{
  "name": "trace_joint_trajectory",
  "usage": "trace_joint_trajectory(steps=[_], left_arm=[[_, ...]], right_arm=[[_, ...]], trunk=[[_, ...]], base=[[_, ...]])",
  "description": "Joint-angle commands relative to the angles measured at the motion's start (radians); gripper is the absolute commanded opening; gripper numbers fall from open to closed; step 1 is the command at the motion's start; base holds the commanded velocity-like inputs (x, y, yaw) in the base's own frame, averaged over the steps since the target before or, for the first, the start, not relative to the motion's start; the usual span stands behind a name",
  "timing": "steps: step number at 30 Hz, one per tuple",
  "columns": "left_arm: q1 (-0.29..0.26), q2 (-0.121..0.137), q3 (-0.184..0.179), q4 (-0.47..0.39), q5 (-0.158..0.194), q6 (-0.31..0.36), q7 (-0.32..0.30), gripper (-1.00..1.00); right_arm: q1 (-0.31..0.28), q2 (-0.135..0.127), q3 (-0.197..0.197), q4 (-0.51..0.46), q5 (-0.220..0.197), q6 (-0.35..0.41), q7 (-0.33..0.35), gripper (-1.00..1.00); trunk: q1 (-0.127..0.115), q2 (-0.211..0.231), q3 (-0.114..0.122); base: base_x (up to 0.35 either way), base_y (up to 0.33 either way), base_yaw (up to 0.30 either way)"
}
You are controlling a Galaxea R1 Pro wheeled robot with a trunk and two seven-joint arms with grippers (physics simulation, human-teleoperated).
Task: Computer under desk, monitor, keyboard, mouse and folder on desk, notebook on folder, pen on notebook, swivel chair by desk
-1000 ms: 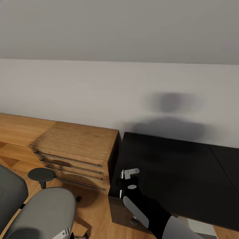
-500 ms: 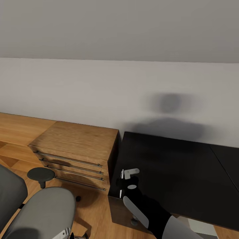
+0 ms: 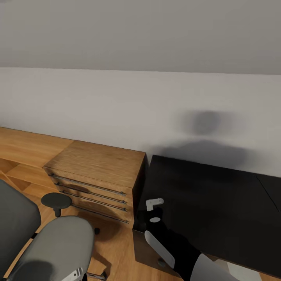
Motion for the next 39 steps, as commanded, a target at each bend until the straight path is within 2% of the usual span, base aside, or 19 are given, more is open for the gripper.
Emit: trace_joint_trajectory(steps=[1, 8, 10, 12, 13, 15, 17, 18, 20, 22, 26, 32, 33, 39], left_arm=[[0.0, 0.001, -0.003, -0.002, 0.006, 0.001, 0.006, 1.0], [0.0, -0.001, -0.004, -0.011, 0.001, 0.001, 0.006, 1.0], [0.0, -0.001, -0.004, -0.046, 0.0, 0.006, 0.007, 1.0], [0.0, -0.001, -0.006, -0.154, -0.002, 0.022, 0.011, 1.0], [0.0, -0.001, -0.006, -0.178, -0.002, 0.036, 0.014, 1.0], [0.0, -0.001, -0.009, -0.227, -0.002, 0.084, 0.022, 1.0], [0.0, -0.009, -0.011, -0.294, -0.002, 0.229, 0.042, 1.0], [0.0, -0.037, -0.008, -0.325, -0.001, 0.355, 0.054, 1.0], [-0.005, -0.049, -0.005, -0.332, 0.0, 0.388, 0.057, 1.0], [-0.044, -0.06, 0.015, -0.337, 0.004, 0.414, 0.059, 1.0], [-0.075, -0.064, 0.049, -0.339, 0.018, 0.423, 0.06, 1.0], [-0.083, -0.062, 0.076, -0.34, 0.029, 0.418, 0.057, 1.0], [-0.083, -0.068, 0.082, -0.34, 0.027, 0.418, 0.059, 1.0], [-0.083, -0.074, 0.104, -0.34, 0.026, 0.417, 0.06, 1.0]], right_arm=[[-0.001, 0.0, 0.002, 0.003, -0.006, 0.004, -0.008, 1.0], [-0.001, -0.002, -0.029, 0.012, -0.006, 0.005, -0.008, 1.0], [-0.001, -0.002, -0.043, 0.013, -0.006, 0.005, -0.009, 1.0], [-0.001, -0.002, -0.051, 0.014, -0.006, 0.005, -0.008, 1.0], [-0.001, -0.002, -0.052, 0.014, -0.006, 0.005, -0.008, 1.0], [-0.001, -0.002, -0.052, 0.014, -0.006, 0.005, -0.008, 1.0], [-0.001, -0.002, -0.053, 0.015, -0.006, 0.005, -0.008, 1.0], [-0.001, -0.002, -0.053, 0.014, -0.006, 0.005, -0.009, 1.0], [-0.001, -0.002, -0.053, 0.015, -0.006, 0.005, -0.009, 1.0], [-0.001, -0.002, -0.053, 0.015, -0.006, 0.005, -0.009, 1.0], [-0.001, -0.002, -0.053, 0.015, -0.006, 0.005, -0.008, 1.0], [-0.001, 0.001, -0.06, 0.032, -0.007, 0.011, -0.002, 1.0], [-0.003, 0.005, -0.066, 0.038, -0.006, 0.016, 0.001, 1.0], [-0.003, 0.007, -0.058, 0.054, -0.005, 0.028, -0.006, 1.0]], trunk=[[0.0, -0.001, -0.001], [0.0, -0.001, -0.001], [0.0, -0.001, -0.001], [0.0, -0.001, -0.001], [0.0, -0.001, -0.001], [0.0, -0.001, -0.001], [0.0, -0.001, -0.001], [0.0, -0.001, -0.001], [0.0, -0.001, -0.001], [0.0, -0.001, -0.001], [0.0, -0.001, -0.001], [0.0, -0.001, -0.001], [0.0, -0.001, -0.001], [0.0, -0.001, -0.001]], base=[[0.0, 0.0, 0.021], [0.0, 0.0, 0.008], [0.0, 0.0, 0.001], [0.0, 0.0, 0.0], [0.0, 0.0, 0.0], [0.0, 0.0, 0.0], [0.0, 0.0, 0.0], [0.0, 0.0, 0.0], [0.0, 0.0, 0.0], [0.0, 0.0, 0.0], [0.0, 0.0, 0.0], [0.0, 0.0, 0.0], [0.0, 0.0, 0.0], [0.0, 0.0, 0.0]])
